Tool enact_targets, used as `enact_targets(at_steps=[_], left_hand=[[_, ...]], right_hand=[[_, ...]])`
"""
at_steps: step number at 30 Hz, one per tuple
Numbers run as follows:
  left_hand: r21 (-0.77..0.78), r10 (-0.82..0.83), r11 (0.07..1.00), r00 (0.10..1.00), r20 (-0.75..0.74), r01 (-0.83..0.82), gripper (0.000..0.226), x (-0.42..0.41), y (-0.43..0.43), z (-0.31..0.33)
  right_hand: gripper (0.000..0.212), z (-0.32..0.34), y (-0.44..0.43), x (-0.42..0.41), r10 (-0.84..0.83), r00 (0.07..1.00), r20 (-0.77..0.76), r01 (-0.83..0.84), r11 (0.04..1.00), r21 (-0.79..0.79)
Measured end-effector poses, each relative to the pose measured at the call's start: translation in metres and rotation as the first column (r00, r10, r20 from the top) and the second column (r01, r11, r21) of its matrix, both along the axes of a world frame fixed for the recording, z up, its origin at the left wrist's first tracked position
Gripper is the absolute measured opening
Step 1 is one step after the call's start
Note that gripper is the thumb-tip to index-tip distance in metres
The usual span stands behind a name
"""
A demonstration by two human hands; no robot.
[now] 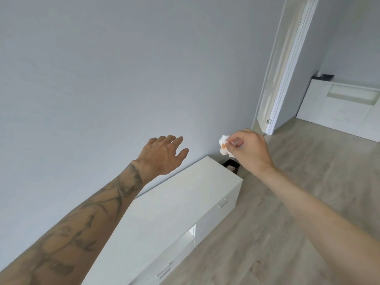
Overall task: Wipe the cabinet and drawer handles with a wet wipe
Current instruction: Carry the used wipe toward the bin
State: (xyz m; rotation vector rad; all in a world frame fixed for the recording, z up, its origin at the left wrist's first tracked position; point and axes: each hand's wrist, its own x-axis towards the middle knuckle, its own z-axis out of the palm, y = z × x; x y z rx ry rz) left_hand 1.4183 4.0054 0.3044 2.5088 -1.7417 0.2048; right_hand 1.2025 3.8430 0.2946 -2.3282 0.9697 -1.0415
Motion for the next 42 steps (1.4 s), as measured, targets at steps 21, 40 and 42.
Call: enact_targets(at_steps=[21, 40, 42], left_hand=[[0.0, -0.206, 0.978, 0.973, -0.101, 0.207, 0.061, -0.051, -0.532, 0.017], [0.027, 0.024, 0.999, 0.996, -0.089, -0.021, 0.06, -0.084, -0.917, -0.013], [0.025, 0.061, 0.998, 0.994, -0.086, -0.059, 0.06, -0.074, -0.947, -0.016]], right_hand=[[0.009, 0.038, -0.476, -0.075, -0.159, 0.986, -0.045, 0.156, 0.986, -0.054], [0.006, 0.022, -0.916, -0.077, 0.071, 0.996, -0.054, -0.072, 0.997, -0.023], [0.006, 0.018, -0.952, -0.062, 0.109, 0.992, -0.067, -0.11, 0.994, -0.017]])
